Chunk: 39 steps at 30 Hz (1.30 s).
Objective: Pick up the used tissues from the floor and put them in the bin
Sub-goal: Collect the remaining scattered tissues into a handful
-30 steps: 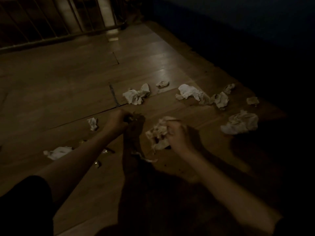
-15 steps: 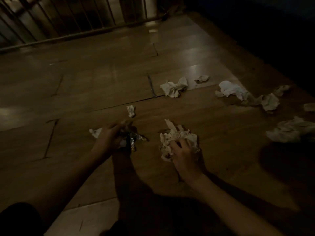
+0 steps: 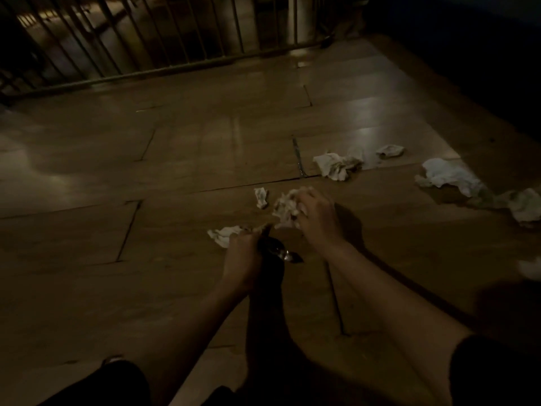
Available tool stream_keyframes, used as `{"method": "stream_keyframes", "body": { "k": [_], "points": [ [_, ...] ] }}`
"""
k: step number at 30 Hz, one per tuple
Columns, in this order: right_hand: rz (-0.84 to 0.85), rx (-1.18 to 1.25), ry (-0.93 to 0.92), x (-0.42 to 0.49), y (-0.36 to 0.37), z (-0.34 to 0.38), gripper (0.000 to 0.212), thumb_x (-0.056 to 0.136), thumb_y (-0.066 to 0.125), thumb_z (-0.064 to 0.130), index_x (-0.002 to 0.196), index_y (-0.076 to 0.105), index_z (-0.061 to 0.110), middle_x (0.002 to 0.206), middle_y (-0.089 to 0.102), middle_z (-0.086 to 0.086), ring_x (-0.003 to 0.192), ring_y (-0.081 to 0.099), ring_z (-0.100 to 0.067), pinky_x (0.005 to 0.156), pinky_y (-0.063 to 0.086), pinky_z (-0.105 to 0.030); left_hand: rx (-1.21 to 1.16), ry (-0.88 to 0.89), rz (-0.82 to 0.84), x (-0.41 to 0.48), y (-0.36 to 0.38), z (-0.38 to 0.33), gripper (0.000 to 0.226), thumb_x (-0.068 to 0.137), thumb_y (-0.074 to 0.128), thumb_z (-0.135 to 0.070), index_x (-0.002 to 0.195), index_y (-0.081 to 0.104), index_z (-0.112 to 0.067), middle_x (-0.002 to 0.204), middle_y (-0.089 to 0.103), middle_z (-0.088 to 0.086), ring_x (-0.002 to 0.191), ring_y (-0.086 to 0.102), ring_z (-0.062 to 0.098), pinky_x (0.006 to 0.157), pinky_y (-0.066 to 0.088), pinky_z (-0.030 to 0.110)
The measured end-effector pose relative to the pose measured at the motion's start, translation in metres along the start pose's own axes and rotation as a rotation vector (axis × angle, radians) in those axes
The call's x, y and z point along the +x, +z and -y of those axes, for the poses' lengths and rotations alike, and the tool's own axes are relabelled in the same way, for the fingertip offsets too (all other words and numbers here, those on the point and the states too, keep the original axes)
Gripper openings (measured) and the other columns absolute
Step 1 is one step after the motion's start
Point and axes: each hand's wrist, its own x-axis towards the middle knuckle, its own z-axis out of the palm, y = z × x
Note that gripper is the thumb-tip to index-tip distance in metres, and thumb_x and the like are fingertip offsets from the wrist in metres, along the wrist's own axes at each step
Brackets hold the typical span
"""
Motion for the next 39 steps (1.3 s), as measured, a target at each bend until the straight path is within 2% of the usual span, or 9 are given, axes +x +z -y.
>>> {"method": "stream_keyframes", "body": {
  "k": [4,9,16,19,23,28,31,34,39],
  "points": [
    [0.031,0.010,0.014,0.062,0.032,0.018,0.036,0.083,0.054,-0.002,0.114,0.059,0.015,0.120,0.058,-0.011,0.112,0.049,-0.032,0.087,0.049,-0.045,-0.004,0.149,0.002,-0.002,-0.018,0.020,0.021,0.078,0.066,-0.012,0.098,0.073,-0.014,0.087,0.071,0.011,0.075,0.065,0.023,0.059,0.042,0.023],
    [0.413,-0.228,0.037,0.080,0.090,0.019,0.040,0.087,0.059,0.013,0.126,0.049,0.017,0.135,0.046,-0.009,0.125,0.038,-0.038,0.088,0.042,-0.042,-0.022,0.108,-0.056,-0.010,-0.033,0.057,0.021,0.076,0.061,-0.001,0.091,0.073,-0.007,0.087,0.070,0.013,0.077,0.063,0.029,0.063,0.054,0.040],
    [0.279,-0.142,-0.066,0.022,0.092,0.004,0.037,0.086,0.059,-0.001,0.120,0.058,0.013,0.138,0.047,-0.012,0.133,0.033,-0.032,0.107,0.034,-0.040,0.013,0.087,-0.054,0.003,-0.049,0.062,0.018,0.077,0.060,0.001,0.086,0.074,-0.006,0.081,0.069,0.014,0.072,0.062,0.030,0.058,0.046,0.033],
    [0.300,-0.121,-0.018,0.023,0.065,-0.006,0.033,0.083,0.060,-0.002,0.114,0.061,0.009,0.127,0.054,-0.017,0.121,0.045,-0.035,0.100,0.039,-0.044,0.019,0.144,-0.044,0.027,-0.063,0.043,0.015,0.078,0.063,-0.006,0.088,0.073,-0.011,0.084,0.068,0.011,0.074,0.061,0.026,0.059,0.045,0.032],
    [0.280,-0.190,-0.060,0.035,-0.005,-0.025,0.034,0.074,0.068,-0.003,0.107,0.067,0.006,0.119,0.061,-0.020,0.112,0.054,-0.035,0.096,0.044,-0.041,-0.001,0.209,-0.019,0.065,-0.074,0.003,0.015,0.082,0.058,-0.009,0.089,0.072,-0.011,0.088,0.066,0.013,0.073,0.061,0.029,0.058,0.049,0.036],
    [0.160,-0.330,-0.105,0.059,-0.149,-0.030,0.040,0.069,0.057,-0.014,0.101,0.070,0.006,0.108,0.067,-0.021,0.101,0.061,-0.034,0.083,0.049,-0.032,0.002,0.414,-0.039,0.107,-0.086,-0.092,0.018,0.082,0.057,-0.007,0.090,0.072,-0.009,0.085,0.068,0.015,0.073,0.063,0.030,0.063,0.053,0.044],
    [0.129,-0.465,-0.068,0.052,-0.250,-0.028,0.041,0.073,0.052,-0.014,0.104,0.068,0.007,0.106,0.066,-0.017,0.100,0.059,-0.033,0.078,0.044,-0.031,-0.045,0.585,-0.061,0.117,-0.097,-0.178,0.016,0.083,0.056,-0.012,0.079,0.071,-0.009,0.077,0.068,0.014,0.066,0.062,0.028,0.056,0.047,0.035],
    [0.145,-0.523,0.017,0.013,-0.346,-0.023,0.036,0.078,0.055,-0.008,0.106,0.069,0.011,0.105,0.064,-0.010,0.101,0.057,-0.024,0.082,0.042,-0.026,-0.089,0.838,-0.087,0.112,-0.101,-0.271,0.037,0.090,0.049,-0.037,0.067,0.066,-0.014,0.066,0.067,0.007,0.060,0.058,0.021,0.055,0.037,0.025],
    [0.011,-0.527,0.263,-0.096,-0.474,-0.015,0.026,0.083,0.063,0.005,0.106,0.068,0.017,0.091,0.054,0.002,0.089,0.057,-0.016,0.072,0.038,-0.016,-0.185,1.090,0.027,0.073,-0.097,-0.421,0.017,0.084,0.059,-0.015,0.094,0.071,-0.012,0.087,0.070,0.013,0.080,0.063,0.028,0.068,0.049,0.035]
  ]
}}
